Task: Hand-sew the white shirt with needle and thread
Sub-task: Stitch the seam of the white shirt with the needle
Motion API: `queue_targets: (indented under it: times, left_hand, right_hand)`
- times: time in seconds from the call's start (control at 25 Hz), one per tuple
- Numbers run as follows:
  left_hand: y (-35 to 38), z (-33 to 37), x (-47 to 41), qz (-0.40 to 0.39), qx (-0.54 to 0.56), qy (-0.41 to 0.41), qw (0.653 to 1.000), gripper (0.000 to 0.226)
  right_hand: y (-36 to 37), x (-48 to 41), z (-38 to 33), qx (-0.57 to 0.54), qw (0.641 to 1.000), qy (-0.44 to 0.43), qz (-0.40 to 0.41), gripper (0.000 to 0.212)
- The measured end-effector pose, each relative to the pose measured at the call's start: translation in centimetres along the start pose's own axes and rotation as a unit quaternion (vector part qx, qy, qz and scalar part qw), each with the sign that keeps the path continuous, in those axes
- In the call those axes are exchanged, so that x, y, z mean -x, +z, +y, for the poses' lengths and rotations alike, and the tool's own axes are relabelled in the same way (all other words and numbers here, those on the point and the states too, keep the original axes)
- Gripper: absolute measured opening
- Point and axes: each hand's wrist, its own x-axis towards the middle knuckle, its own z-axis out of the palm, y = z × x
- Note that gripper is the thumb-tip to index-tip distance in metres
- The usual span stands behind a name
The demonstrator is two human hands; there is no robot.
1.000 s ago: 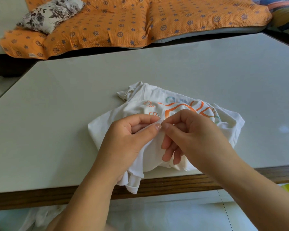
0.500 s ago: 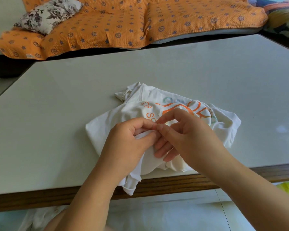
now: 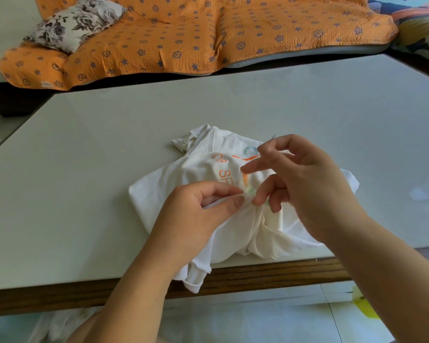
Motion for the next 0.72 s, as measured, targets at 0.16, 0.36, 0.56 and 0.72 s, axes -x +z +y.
queue_targets:
  times: [0.16, 0.36, 0.56, 0.72]
  left_hand:
    - [-0.1, 0.0, 0.0, -0.005, 0.026, -0.01, 1.0, 0.006]
    - [-0.4, 0.1, 0.0, -0.029, 0.054, -0.026, 0.998, 0.007]
    - [-0.6, 0.4, 0.2, -0.052, 0.097, -0.034, 0.993, 0.014]
    - [-0.8, 0.3, 0.2, -0.063, 0.1, -0.037, 0.992, 0.016]
  right_hand:
    - [-0.8, -0.6, -0.7, -0.203, 0.974, 0.093, -0.031, 0.007]
    - [-1.6, -1.5, -0.7, -0.249, 0.966, 0.064, -0.009, 0.009]
    - [-2.4, -2.2, -0.5, -0.091, 0.99, -0.014, 0.11, 0.012]
    - [-3.3, -2.5, -0.5, -0.012, 0.985, -0.055, 0.161, 0.015]
